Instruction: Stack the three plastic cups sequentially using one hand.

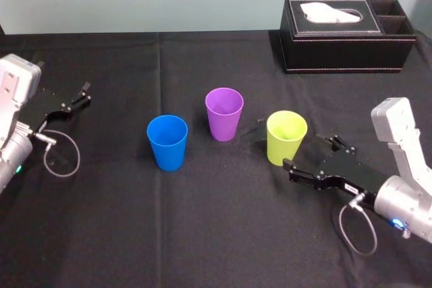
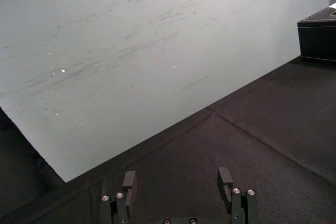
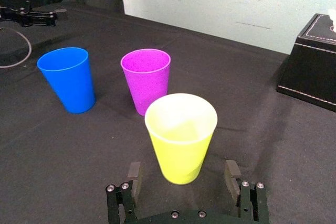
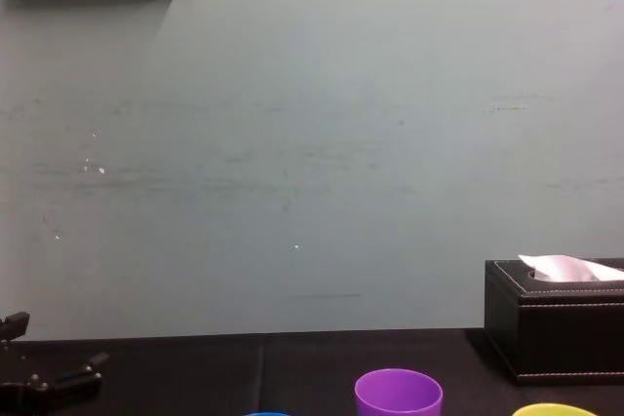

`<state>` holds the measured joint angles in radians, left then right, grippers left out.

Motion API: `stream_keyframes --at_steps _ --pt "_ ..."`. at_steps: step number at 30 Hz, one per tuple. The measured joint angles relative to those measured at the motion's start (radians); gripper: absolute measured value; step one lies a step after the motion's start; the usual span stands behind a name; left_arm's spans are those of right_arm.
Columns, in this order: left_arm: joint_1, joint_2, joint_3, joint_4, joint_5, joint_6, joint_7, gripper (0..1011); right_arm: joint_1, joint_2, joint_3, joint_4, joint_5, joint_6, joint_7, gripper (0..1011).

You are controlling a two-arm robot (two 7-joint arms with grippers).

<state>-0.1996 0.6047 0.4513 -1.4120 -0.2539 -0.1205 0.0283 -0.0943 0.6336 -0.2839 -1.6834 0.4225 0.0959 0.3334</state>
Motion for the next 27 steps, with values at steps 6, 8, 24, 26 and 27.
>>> stream_keyframes --at_steps 6,8,24,26,27 --pt "0.0 0.0 0.0 0.0 0.0 0.0 0.0 1010 0.022 -0.03 0.0 0.029 -0.016 -0.004 0.011 1004" --pt "0.0 0.0 0.0 0.0 0.0 0.0 0.0 1010 0.029 -0.04 0.0 0.038 -0.023 -0.008 0.015 1004" --pt "0.0 0.0 0.0 0.0 0.0 0.0 0.0 1010 0.079 -0.093 -0.005 0.091 -0.057 -0.011 0.055 1004" --pt "0.0 0.0 0.0 0.0 0.0 0.0 0.0 1010 0.084 -0.099 -0.006 0.098 -0.06 -0.01 0.057 1004" --pt "0.0 0.0 0.0 0.0 0.0 0.0 0.0 1010 0.086 -0.102 -0.006 0.101 -0.061 -0.011 0.058 1004"
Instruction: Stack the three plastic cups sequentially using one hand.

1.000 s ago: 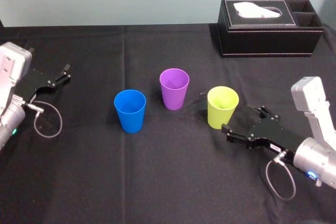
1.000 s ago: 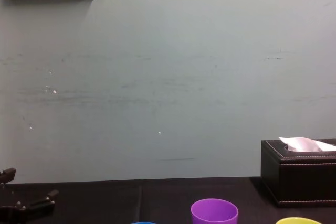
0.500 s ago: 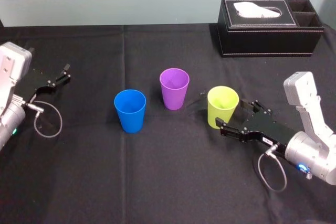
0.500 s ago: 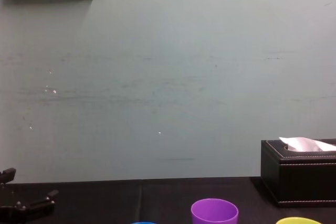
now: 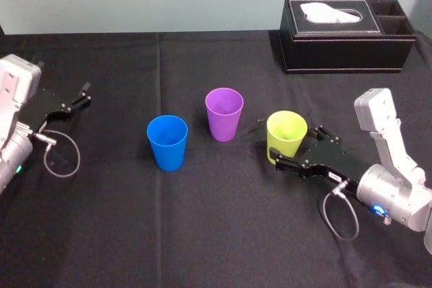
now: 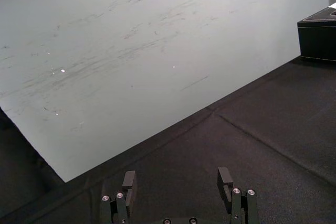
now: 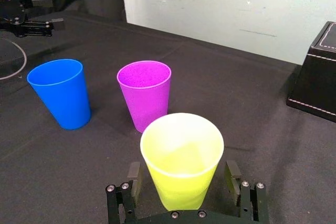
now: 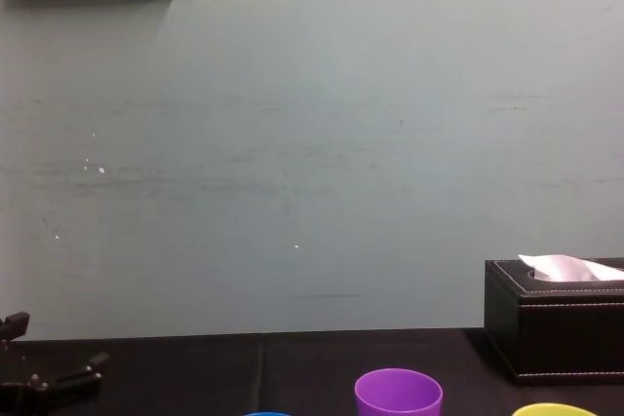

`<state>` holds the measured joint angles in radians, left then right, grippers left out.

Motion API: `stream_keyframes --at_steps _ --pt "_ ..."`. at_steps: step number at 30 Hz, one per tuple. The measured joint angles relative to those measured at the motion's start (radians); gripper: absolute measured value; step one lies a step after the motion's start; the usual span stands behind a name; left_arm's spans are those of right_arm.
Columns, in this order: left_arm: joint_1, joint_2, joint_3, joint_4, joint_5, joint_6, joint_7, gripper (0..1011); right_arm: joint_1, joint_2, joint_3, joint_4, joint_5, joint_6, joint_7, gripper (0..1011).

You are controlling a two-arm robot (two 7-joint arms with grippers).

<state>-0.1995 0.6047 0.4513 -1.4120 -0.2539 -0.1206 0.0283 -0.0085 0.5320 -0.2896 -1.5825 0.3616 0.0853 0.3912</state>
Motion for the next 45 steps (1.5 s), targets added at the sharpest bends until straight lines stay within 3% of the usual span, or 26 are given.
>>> stream_keyframes --at_steps 28,37,42,45 --pt "0.0 0.0 0.0 0.0 0.0 0.0 0.0 1010 0.055 -0.052 -0.016 0.066 -0.017 -0.007 0.015 1004" --pt "0.0 0.0 0.0 0.0 0.0 0.0 0.0 1010 0.052 -0.05 -0.015 0.063 -0.016 -0.008 0.015 1004" --pt "0.0 0.0 0.0 0.0 0.0 0.0 0.0 1010 0.051 -0.05 -0.014 0.062 -0.015 -0.008 0.015 948" --pt "0.0 0.0 0.0 0.0 0.0 0.0 0.0 1010 0.05 -0.049 -0.013 0.061 -0.014 -0.007 0.014 840"
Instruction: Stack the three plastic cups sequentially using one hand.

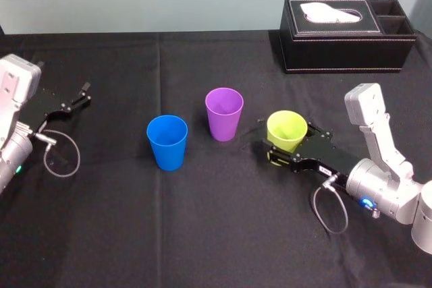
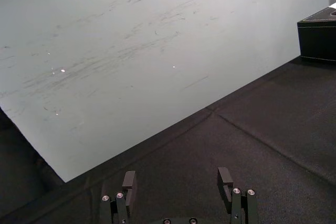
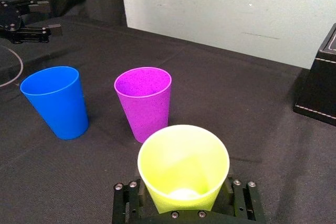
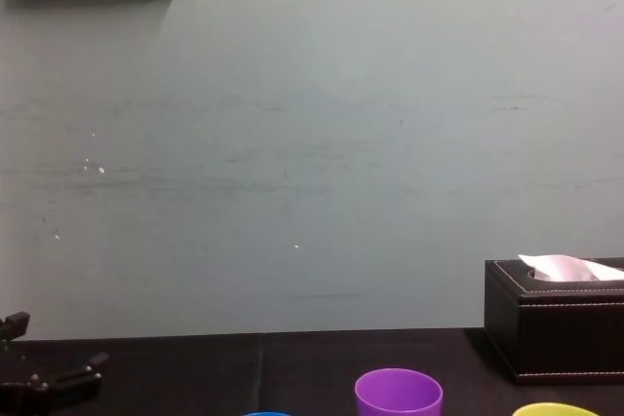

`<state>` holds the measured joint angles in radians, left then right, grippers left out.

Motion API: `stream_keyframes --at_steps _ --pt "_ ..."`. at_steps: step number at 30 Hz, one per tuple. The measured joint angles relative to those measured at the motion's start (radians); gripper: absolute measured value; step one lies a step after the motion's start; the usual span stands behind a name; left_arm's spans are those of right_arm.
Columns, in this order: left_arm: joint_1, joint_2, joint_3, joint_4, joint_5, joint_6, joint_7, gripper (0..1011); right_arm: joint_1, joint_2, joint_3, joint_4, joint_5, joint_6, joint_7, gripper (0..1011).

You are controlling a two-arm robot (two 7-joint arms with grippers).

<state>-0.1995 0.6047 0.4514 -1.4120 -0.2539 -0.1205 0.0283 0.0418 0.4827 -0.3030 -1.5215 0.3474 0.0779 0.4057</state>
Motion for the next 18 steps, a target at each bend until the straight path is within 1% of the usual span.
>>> stream_keyframes --at_steps 3,4,7,14,18 --pt "0.0 0.0 0.0 0.0 0.0 0.0 0.0 1010 0.0 0.0 0.0 -0.001 0.001 0.0 0.0 790" --pt "0.0 0.0 0.0 0.0 0.0 0.0 0.0 1010 0.0 0.0 0.0 -0.001 0.001 0.0 0.0 754" --pt "0.0 0.0 0.0 0.0 0.0 0.0 0.0 1010 -0.001 0.001 0.001 -0.001 0.001 0.0 0.0 735" --pt "0.0 0.0 0.0 0.0 0.0 0.0 0.0 1010 -0.002 0.001 0.001 -0.003 0.002 0.001 -0.001 729" --pt "0.0 0.0 0.0 0.0 0.0 0.0 0.0 1010 -0.005 0.002 0.011 -0.019 0.006 0.0 -0.003 729"
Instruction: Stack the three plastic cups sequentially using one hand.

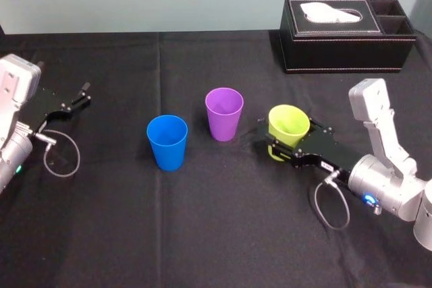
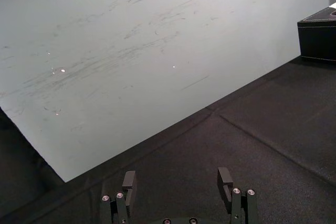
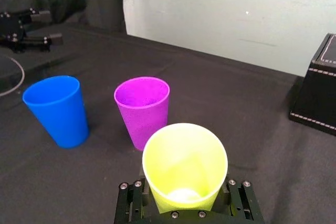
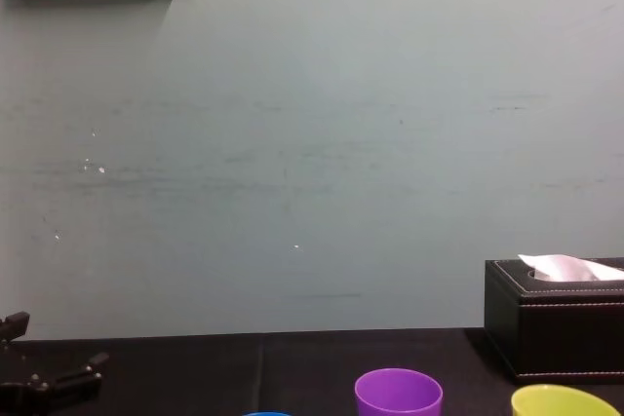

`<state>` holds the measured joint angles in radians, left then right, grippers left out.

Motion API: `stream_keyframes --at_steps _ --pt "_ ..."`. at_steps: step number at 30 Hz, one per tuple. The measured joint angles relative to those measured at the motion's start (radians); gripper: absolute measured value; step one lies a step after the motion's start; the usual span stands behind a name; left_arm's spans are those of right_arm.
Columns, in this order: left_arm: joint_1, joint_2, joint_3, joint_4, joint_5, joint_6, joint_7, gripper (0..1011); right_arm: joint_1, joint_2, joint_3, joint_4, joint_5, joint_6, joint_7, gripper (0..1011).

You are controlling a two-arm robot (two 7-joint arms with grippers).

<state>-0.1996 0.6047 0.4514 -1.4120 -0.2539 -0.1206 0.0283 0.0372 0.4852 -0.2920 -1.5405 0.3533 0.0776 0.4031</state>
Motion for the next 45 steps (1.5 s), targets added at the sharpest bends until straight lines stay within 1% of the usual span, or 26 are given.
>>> stream_keyframes --at_steps 6,10,13,15,16,18,24,27,30,31,33,36,45 --pt "0.0 0.0 0.0 0.0 0.0 0.0 0.0 1010 0.008 0.007 0.005 -0.036 0.01 0.044 -0.005 729" --pt "0.0 0.0 0.0 0.0 0.0 0.0 0.0 1010 0.028 0.014 0.004 -0.059 0.014 0.079 -0.005 729" --pt "0.0 0.0 0.0 0.0 0.0 0.0 0.0 1010 0.064 0.019 -0.006 -0.081 0.018 0.118 -0.002 729" --pt "0.0 0.0 0.0 0.0 0.0 0.0 0.0 1010 0.078 0.02 -0.012 -0.086 0.018 0.131 0.0 729" --pt "0.0 0.0 0.0 0.0 0.0 0.0 0.0 1010 0.098 0.021 -0.019 -0.09 0.018 0.145 0.003 729" --pt "0.0 0.0 0.0 0.0 0.0 0.0 0.0 1010 0.117 0.02 -0.026 -0.09 0.019 0.16 0.007 729" --pt "0.0 0.0 0.0 0.0 0.0 0.0 0.0 1010 0.193 -0.001 -0.057 -0.075 0.032 0.212 0.011 729" --pt "0.0 0.0 0.0 0.0 0.0 0.0 0.0 1010 0.218 -0.011 -0.067 -0.065 0.036 0.226 0.01 729" --pt "0.0 0.0 0.0 0.0 0.0 0.0 0.0 1010 0.255 -0.025 -0.081 -0.05 0.043 0.243 0.009 729" --pt "0.0 0.0 0.0 0.0 0.0 0.0 0.0 1010 0.255 -0.025 -0.081 -0.05 0.043 0.243 0.009 729" --pt "0.0 0.0 0.0 0.0 0.0 0.0 0.0 1010 0.279 -0.034 -0.095 -0.04 0.046 0.252 0.008 729" --pt "0.0 0.0 0.0 0.0 0.0 0.0 0.0 1010 0.299 -0.042 -0.108 -0.029 0.047 0.257 0.007 729" --pt "0.0 0.0 0.0 0.0 0.0 0.0 0.0 1010 0.337 -0.058 -0.143 -0.001 0.046 0.261 0.007 729"
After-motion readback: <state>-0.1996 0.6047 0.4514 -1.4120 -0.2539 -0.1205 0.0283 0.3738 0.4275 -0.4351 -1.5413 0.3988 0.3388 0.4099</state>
